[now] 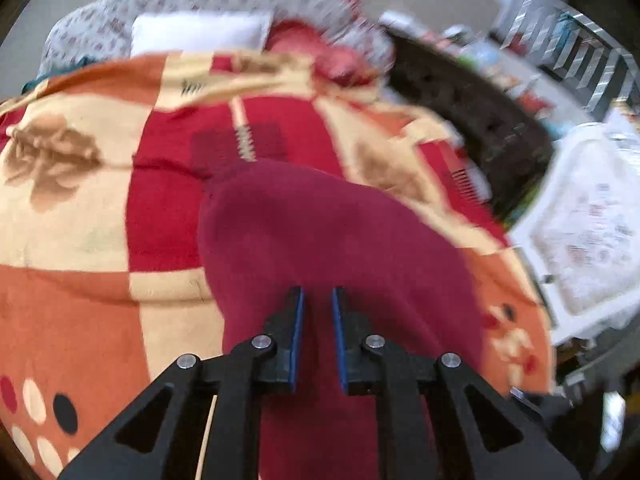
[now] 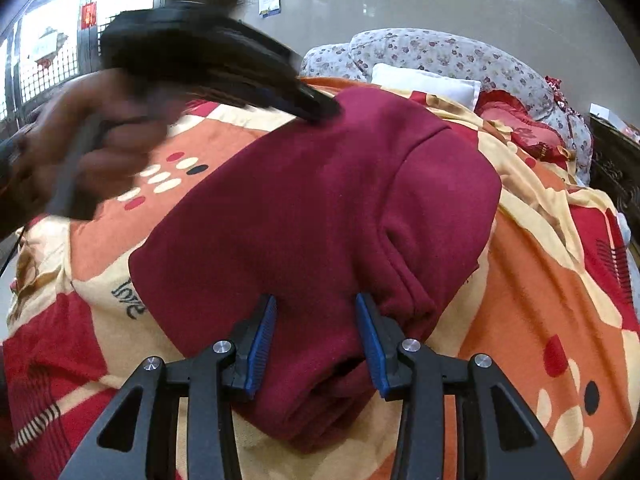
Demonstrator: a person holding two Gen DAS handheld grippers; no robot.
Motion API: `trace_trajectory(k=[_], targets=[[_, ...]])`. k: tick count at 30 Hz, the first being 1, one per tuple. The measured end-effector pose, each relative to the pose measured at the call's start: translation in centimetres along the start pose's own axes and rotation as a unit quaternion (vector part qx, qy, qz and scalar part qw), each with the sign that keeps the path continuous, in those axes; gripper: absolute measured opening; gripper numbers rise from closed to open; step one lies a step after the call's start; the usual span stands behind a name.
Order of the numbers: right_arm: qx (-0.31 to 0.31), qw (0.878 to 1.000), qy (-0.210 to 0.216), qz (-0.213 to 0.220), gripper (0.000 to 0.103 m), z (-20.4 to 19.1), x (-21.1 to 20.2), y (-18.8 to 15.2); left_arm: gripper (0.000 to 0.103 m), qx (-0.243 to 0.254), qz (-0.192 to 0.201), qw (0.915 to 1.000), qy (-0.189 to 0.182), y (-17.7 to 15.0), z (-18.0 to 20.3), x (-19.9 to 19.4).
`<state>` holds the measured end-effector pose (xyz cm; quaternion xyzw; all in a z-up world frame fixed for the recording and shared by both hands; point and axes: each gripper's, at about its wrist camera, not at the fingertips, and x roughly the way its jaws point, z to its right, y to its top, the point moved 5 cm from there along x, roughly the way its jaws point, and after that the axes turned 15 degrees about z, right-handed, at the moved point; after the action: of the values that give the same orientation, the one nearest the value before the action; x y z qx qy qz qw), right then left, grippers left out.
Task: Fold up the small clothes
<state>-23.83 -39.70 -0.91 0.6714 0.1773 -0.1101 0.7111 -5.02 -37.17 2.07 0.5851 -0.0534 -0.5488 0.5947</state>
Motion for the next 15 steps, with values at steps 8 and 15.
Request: trace_trajectory(k=[8, 15], targets=[[0.021, 1.000, 0.008, 0.006, 0.044, 0.5, 0.1, 0.1, 0.012, 0.030, 0.009, 0.9988, 0.036, -0.9, 0.0, 1.4], [0.044, 0.998, -0.004, 0.044, 0.052, 1.2, -3.1, 5.5, 0.058, 0.037, 0.105, 0.9933, 0.032, -0.3, 0.4, -6.0]])
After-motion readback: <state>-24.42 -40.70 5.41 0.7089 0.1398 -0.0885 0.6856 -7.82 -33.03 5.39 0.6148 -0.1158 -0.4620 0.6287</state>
